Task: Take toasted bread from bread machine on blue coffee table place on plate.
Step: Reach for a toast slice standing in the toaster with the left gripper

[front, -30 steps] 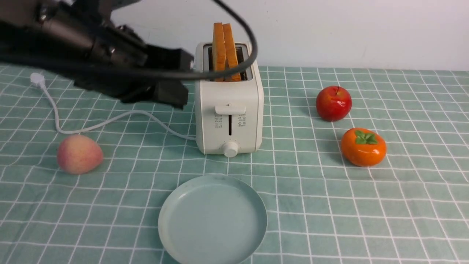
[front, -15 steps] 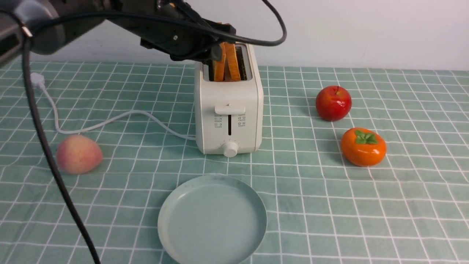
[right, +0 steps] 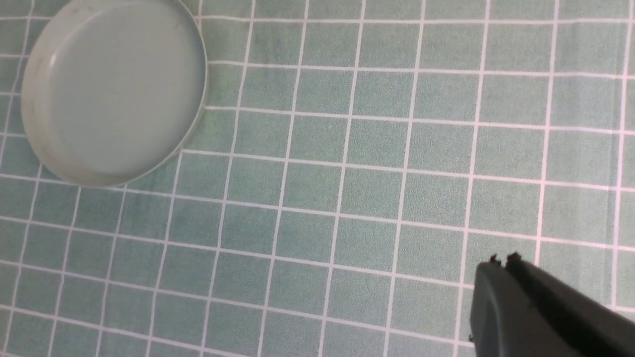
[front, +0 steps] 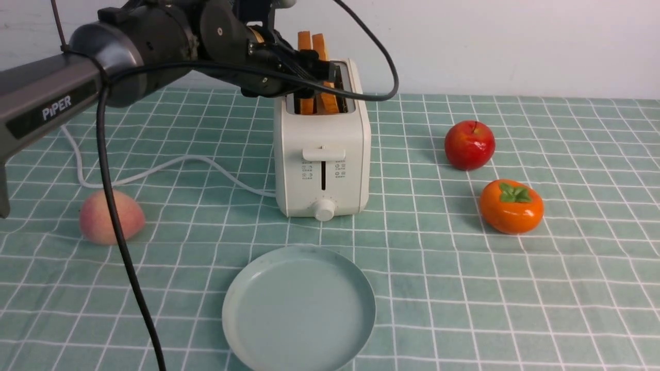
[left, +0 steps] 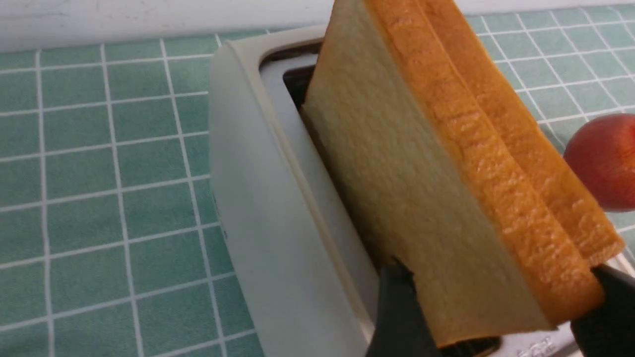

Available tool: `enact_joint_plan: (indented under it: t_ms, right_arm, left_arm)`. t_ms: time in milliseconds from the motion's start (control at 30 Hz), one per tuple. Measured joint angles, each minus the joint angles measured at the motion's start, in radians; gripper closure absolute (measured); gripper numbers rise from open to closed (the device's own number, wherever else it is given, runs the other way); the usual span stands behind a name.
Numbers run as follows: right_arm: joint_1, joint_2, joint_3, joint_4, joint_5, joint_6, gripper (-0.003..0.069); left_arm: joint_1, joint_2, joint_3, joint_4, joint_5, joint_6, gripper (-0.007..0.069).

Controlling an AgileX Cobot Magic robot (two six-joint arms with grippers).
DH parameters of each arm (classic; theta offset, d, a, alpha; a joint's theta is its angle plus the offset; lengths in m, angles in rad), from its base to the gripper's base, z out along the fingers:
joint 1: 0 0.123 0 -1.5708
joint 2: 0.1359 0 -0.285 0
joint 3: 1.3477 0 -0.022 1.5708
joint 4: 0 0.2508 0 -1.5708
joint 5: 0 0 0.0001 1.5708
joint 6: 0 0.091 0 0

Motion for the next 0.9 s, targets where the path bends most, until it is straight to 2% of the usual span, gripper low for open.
enact_joint_plan:
  t_ms: [233, 367, 467, 633, 900]
  right_arm:
    - [0.0, 0.0, 0.0, 0.014, 0.02, -0.007, 0.0654]
    - [0.0, 0.0, 0.0, 0.021, 0.025, -0.023, 0.065]
    - [0.0, 0.0, 0.0, 0.021, 0.027, -0.027, 0.0648]
    - [0.0, 0.0, 0.0, 0.022, 0.035, -0.041, 0.0647]
    - [0.0, 0.0, 0.0, 0.025, 0.041, -0.052, 0.0647]
  left_arm:
    - [-0.002, 0.0, 0.0, 0.07, -0.003, 0.0, 0.0321]
    - [-0.002, 0.0, 0.0, 0.085, -0.02, 0.0, 0.0482]
    - [-0.002, 0.0, 0.0, 0.087, -0.021, -0.004, 0.0561]
    - [-0.002, -0.011, 0.0, 0.094, -0.014, -0.004, 0.0577]
    - [-0.002, -0.251, 0.0, 0.143, 0.108, -0.006, 0.0577]
